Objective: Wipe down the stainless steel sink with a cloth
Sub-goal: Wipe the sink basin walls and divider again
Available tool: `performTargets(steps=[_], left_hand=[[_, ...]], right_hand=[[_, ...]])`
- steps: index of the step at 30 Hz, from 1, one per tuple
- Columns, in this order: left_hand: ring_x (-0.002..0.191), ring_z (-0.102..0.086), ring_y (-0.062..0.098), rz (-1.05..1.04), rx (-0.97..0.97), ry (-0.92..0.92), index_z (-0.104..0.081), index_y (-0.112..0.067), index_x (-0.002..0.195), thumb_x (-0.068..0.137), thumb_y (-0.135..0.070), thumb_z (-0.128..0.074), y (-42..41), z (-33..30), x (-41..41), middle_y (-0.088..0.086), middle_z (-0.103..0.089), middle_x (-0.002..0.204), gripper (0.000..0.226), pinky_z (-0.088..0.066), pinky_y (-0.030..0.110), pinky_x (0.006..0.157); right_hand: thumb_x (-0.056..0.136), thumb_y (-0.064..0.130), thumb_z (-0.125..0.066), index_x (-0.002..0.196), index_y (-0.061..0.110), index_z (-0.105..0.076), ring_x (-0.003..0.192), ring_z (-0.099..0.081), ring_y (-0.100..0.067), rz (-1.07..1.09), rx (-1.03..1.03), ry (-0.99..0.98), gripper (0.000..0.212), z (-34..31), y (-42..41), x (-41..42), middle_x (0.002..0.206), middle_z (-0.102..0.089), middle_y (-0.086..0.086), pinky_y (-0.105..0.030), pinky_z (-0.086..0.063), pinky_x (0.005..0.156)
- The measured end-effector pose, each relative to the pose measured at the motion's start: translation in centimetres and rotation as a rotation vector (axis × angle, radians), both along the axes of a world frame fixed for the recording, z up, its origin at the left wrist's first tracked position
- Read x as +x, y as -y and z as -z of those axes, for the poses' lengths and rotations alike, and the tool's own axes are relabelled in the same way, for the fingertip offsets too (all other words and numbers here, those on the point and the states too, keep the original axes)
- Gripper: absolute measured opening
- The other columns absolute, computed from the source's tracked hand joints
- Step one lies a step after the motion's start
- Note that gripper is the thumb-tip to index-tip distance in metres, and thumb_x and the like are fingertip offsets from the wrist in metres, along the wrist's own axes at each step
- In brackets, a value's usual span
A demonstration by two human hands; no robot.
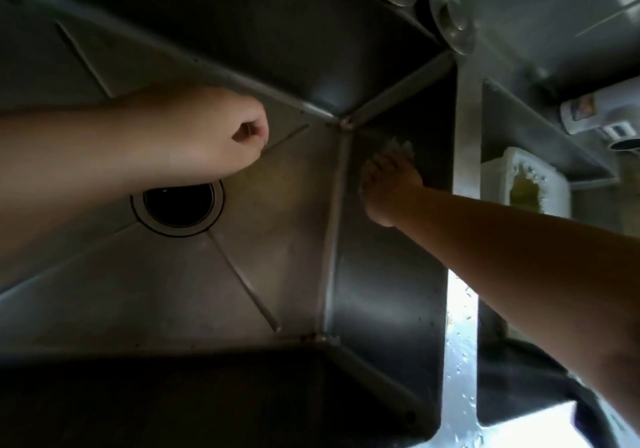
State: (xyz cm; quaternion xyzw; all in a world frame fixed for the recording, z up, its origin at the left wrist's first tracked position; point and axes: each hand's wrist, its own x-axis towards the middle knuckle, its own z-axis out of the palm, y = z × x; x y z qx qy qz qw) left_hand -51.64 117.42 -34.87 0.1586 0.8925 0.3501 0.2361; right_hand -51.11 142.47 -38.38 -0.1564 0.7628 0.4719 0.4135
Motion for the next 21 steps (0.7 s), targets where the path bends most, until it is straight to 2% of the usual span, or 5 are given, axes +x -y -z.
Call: performTargets(steps=[4,7,12,16,21], left_hand=[[0.067,-0.044,0.000,0.017,0.000,-0.040,-0.053,-0.034,0.084,0.089,-0.028,-0.049,0.3,-0.1,0.4,-0.020,-0.048,0.073,0.008,-0.030,0.018,0.054],[0.069,-0.046,0.004,0.049,-0.005,-0.032,-0.055,-0.031,0.088,0.089,-0.027,-0.049,0.5,-0.4,0.5,-0.020,-0.048,0.075,0.008,-0.032,0.017,0.056],[0.075,-0.049,0.010,0.072,0.010,-0.056,-0.058,-0.024,0.094,0.090,-0.024,-0.047,0.1,-2.0,0.8,-0.011,-0.051,0.080,0.011,-0.033,0.024,0.058],[0.082,-0.051,0.015,0.120,-0.017,-0.091,-0.060,-0.021,0.095,0.091,-0.023,-0.046,0.2,-2.4,1.4,-0.005,-0.056,0.089,0.014,-0.032,0.023,0.057],[0.075,-0.047,0.012,0.162,-0.053,-0.121,-0.059,-0.024,0.093,0.090,-0.025,-0.047,0.8,-2.9,2.7,-0.008,-0.053,0.085,0.012,-0.031,0.022,0.054]], right_hand=[[0.096,0.030,-0.031,0.147,0.008,-0.021,0.144,-0.006,-0.033,0.085,-0.014,0.127,0.057,0.6,0.8,2.5,0.156,-0.014,-0.012,-0.055,-0.001,0.114],[0.098,0.029,-0.026,0.148,0.010,-0.019,0.145,-0.005,-0.027,-0.009,-0.026,0.255,0.053,-0.8,0.8,6.7,0.157,-0.014,-0.007,-0.047,0.004,0.115],[0.099,0.035,-0.026,0.149,0.012,-0.013,0.145,0.000,-0.031,-0.033,0.098,0.120,0.057,-4.2,0.4,5.2,0.158,-0.008,-0.011,-0.049,0.007,0.115],[0.099,0.037,-0.017,0.149,0.009,-0.002,0.145,0.006,-0.030,0.095,0.148,-0.039,0.060,-3.6,1.2,4.5,0.158,0.003,-0.010,-0.046,0.007,0.115],[0.098,0.038,-0.025,0.149,0.010,-0.009,0.145,0.001,-0.032,0.014,0.071,0.189,0.060,-1.7,2.3,10.2,0.158,-0.006,-0.011,-0.051,0.008,0.113]])
